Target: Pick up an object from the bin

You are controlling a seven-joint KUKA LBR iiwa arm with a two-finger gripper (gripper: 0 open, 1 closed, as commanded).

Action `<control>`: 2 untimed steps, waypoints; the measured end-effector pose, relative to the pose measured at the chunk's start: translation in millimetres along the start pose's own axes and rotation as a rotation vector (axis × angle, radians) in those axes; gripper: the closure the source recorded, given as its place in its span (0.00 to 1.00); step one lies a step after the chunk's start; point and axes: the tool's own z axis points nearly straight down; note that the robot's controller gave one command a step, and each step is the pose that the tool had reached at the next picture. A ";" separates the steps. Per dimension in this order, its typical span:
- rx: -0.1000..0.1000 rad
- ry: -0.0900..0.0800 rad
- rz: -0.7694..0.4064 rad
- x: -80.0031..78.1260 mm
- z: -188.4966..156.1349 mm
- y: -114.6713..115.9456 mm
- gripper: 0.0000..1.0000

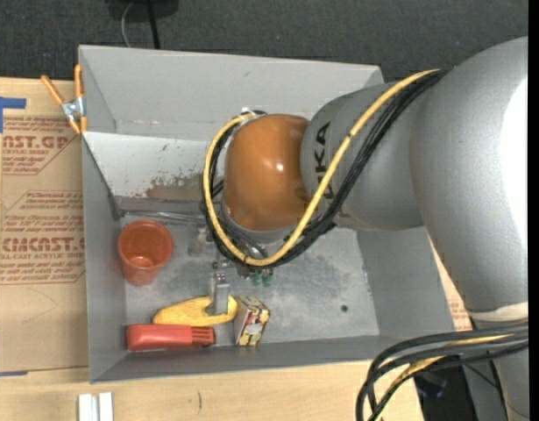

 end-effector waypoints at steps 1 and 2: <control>0.001 0.005 -0.078 35.3 31.9 -4.5 0.00; 0.002 0.003 0.149 33.4 62.4 55.0 1.00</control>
Offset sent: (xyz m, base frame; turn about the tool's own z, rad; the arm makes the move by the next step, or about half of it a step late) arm -0.0365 0.0527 -0.0608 0.1495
